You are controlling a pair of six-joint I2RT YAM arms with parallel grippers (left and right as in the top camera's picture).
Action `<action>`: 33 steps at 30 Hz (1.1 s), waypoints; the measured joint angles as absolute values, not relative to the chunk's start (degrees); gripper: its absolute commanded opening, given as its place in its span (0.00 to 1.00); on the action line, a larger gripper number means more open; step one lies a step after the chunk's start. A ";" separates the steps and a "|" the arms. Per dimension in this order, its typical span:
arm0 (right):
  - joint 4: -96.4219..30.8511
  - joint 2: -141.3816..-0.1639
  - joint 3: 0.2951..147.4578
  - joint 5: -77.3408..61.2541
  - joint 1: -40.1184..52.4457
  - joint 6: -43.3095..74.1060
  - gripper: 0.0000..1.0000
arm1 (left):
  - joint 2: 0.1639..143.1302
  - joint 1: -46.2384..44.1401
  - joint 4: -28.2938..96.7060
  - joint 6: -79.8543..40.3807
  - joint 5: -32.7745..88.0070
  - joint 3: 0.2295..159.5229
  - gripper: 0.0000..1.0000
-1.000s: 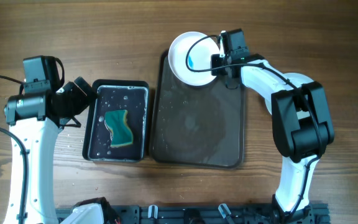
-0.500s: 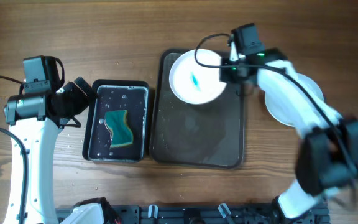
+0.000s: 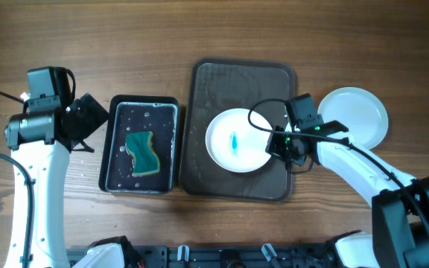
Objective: Clean dirty plates on tray and stack at the side
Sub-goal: 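Drag the last plate with blue stain to tray center with right gripper, then grasp the sponge from the black tray with the left gripper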
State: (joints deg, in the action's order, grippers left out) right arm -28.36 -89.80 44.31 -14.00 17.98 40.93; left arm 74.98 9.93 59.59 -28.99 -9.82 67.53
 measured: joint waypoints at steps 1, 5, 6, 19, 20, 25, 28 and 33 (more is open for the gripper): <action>-27.42 -89.80 43.88 -14.20 17.98 40.36 0.31 | 74.98 9.91 59.59 -29.02 -10.07 67.53 1.00; -35.22 -89.80 46.92 -14.09 17.98 30.17 0.36 | 74.98 9.98 59.22 -29.08 -3.90 67.53 1.00; -38.44 -89.82 48.51 -13.41 17.96 28.38 0.36 | 74.98 9.98 59.70 -29.08 -1.76 67.53 1.00; -48.58 -85.49 64.34 -11.20 17.98 12.08 0.32 | 83.00 -0.30 57.98 -26.76 10.31 61.58 0.62; -48.58 -85.43 64.34 -11.40 17.96 12.05 0.32 | 85.84 -1.80 57.87 -26.30 10.07 60.29 0.60; -48.58 -85.43 64.34 -11.57 17.98 12.08 0.32 | 95.50 -5.96 57.65 -28.82 6.17 58.54 0.42; -48.56 -85.43 64.34 -11.57 17.96 12.08 0.32 | 99.39 -7.20 57.32 -31.09 3.01 58.57 0.39; -48.56 -85.43 64.34 -11.57 17.98 12.08 0.32 | 100.62 -7.94 55.37 -32.51 0.99 58.57 0.04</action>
